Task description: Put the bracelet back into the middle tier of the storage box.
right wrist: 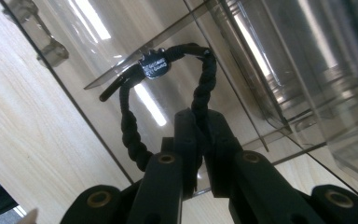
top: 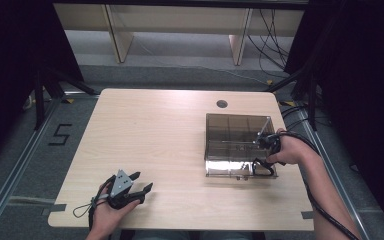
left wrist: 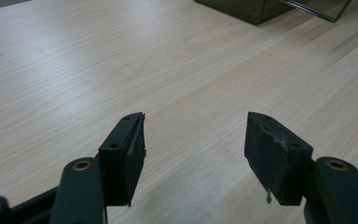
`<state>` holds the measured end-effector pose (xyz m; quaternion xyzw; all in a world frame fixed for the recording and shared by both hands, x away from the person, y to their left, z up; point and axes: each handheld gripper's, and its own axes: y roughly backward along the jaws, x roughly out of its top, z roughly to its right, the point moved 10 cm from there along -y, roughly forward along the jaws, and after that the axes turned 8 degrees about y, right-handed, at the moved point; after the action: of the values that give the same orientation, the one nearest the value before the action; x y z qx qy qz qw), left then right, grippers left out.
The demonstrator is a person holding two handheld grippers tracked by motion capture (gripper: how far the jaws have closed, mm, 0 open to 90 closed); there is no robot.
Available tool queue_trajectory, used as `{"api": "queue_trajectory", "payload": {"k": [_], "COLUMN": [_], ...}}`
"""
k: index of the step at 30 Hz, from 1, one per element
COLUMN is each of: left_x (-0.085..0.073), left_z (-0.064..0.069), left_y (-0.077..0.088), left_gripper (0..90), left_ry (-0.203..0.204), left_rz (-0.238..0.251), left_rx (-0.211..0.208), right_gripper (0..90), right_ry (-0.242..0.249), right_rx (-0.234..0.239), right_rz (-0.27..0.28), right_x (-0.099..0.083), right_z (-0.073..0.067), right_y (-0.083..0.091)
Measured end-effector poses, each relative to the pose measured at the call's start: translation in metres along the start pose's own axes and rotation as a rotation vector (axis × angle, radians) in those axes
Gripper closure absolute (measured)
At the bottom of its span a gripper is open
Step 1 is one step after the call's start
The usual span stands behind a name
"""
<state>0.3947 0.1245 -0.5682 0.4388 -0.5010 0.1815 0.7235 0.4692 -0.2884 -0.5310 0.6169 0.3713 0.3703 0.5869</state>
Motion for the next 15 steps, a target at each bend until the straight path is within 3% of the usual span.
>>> {"api": "queue_trajectory", "payload": {"k": [3, 10, 13, 15], "left_x": [-0.0002, -0.0001, -0.0001, -0.0001], "left_z": [0.0004, -0.0002, -0.0002, -0.0002], "left_y": [-0.0001, 0.0001, 0.0001, 0.0001], "left_gripper": [37.9, 37.8, 37.9, 37.8], "left_ry": [0.008, -0.005, -0.005, -0.005], "left_rz": [0.000, -0.002, -0.002, -0.001], "left_rx": [-0.002, 0.003, 0.003, 0.002], "right_gripper": [85.2, 85.2, 85.1, 85.1], "right_ry": [0.031, -0.021, 0.014, 0.010], "right_rx": [-0.001, -0.009, -0.014, -0.021], "right_rz": [0.000, 0.003, 0.005, -0.008], "right_x": [-0.0007, -0.0007, 0.0000, -0.0015], "right_z": [0.0029, 0.0000, 0.0023, 0.0033], "right_y": [-0.0025, -0.0042, -0.0048, -0.0039]}}
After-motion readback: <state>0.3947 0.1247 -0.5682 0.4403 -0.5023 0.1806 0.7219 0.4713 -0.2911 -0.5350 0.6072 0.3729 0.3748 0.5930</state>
